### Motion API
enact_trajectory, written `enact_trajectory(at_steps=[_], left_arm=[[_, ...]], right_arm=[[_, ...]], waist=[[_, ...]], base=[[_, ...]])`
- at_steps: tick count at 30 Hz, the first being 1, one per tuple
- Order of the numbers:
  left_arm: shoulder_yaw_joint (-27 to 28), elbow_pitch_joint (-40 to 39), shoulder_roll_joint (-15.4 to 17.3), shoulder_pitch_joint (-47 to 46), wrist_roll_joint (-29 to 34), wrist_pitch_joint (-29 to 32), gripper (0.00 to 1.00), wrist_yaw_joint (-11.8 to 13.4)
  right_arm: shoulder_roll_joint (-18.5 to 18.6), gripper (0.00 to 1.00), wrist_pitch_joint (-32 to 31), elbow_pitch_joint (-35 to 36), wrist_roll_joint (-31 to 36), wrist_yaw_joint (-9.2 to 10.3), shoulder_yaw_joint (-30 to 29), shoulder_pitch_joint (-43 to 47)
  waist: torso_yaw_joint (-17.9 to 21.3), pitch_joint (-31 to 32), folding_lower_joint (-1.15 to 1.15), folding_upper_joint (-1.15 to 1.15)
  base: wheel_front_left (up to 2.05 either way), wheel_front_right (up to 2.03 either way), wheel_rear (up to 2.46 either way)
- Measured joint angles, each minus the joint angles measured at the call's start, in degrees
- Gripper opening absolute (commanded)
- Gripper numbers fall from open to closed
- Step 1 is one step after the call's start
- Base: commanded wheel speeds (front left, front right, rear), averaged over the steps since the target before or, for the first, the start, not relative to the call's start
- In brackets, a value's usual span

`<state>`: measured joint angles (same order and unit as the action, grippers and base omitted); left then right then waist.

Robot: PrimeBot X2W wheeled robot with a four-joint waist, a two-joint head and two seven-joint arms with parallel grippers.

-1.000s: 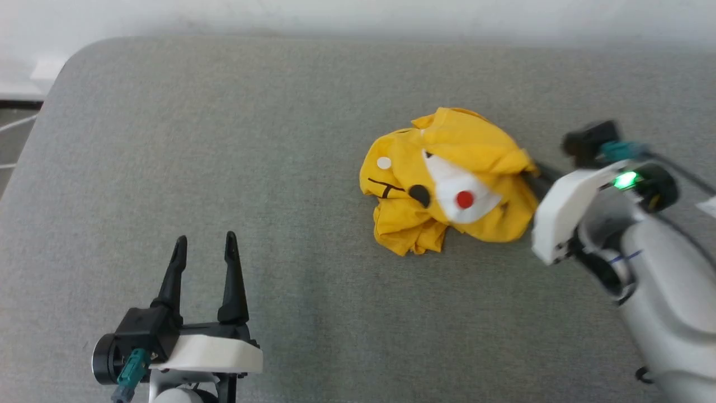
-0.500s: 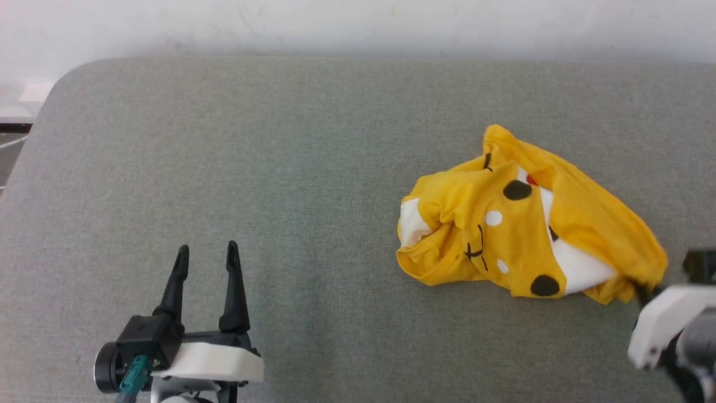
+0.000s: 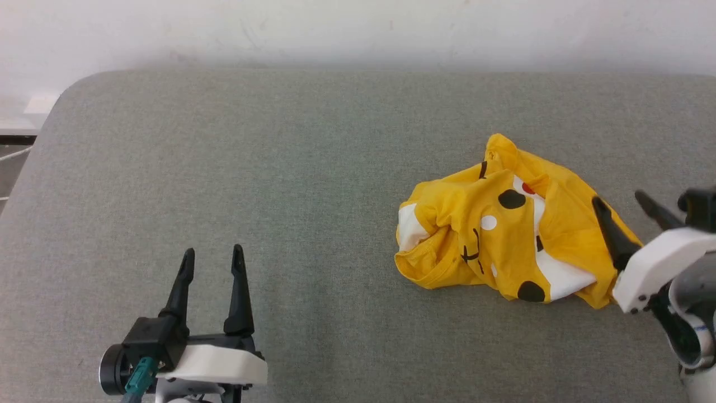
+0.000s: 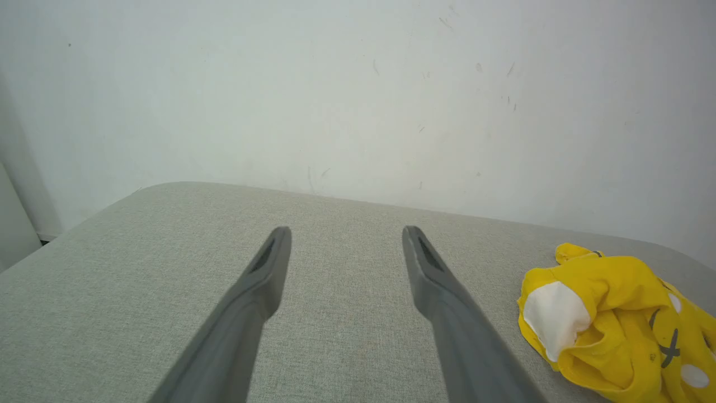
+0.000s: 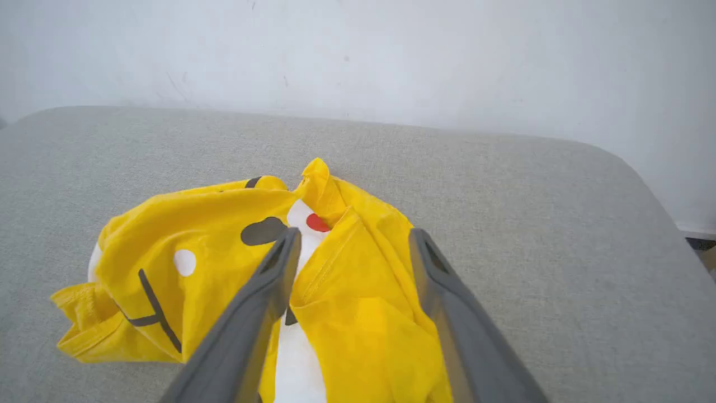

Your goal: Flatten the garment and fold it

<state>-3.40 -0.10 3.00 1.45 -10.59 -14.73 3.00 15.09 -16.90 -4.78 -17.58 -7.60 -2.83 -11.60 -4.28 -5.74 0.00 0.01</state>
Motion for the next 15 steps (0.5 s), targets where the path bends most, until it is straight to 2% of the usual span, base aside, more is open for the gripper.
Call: enact_trajectory(at_steps=[3, 6, 10, 15], left_arm=[[-0.2, -0.2, 0.0, 0.0, -0.1, 0.0, 1.0, 0.1], [-0.3, -0.3, 0.0, 0.0, -0.5, 0.0, 1.0, 0.1], [-0.5, -0.3, 0.0, -0.3, -0.6, 0.0, 1.0, 0.1], [-0.8, -0.4, 0.0, -0.8, -1.1, 0.0, 1.0, 0.1]], right_arm=[[0.9, 1.0, -3.0, 4.0, -0.4, 0.0, 1.9, -2.1], [1.2, 1.0, -7.4, 4.7, -1.1, 0.0, 5.2, -3.6], [2.2, 1.0, -12.9, 1.2, -2.0, 0.0, 9.7, -5.4], [3.7, 1.0, -14.3, -5.1, -1.5, 0.0, 14.7, -8.9]], waist=[[-0.3, -0.3, 0.0, 0.0], [-0.7, -0.8, 0.0, 0.0], [-1.5, -1.7, 0.0, 0.0], [-3.1, -2.9, 0.0, 0.0]], base=[[0.0, 0.0, 0.0], [0.0, 0.0, 0.0], [0.0, 0.0, 0.0], [0.0, 0.0, 0.0]])
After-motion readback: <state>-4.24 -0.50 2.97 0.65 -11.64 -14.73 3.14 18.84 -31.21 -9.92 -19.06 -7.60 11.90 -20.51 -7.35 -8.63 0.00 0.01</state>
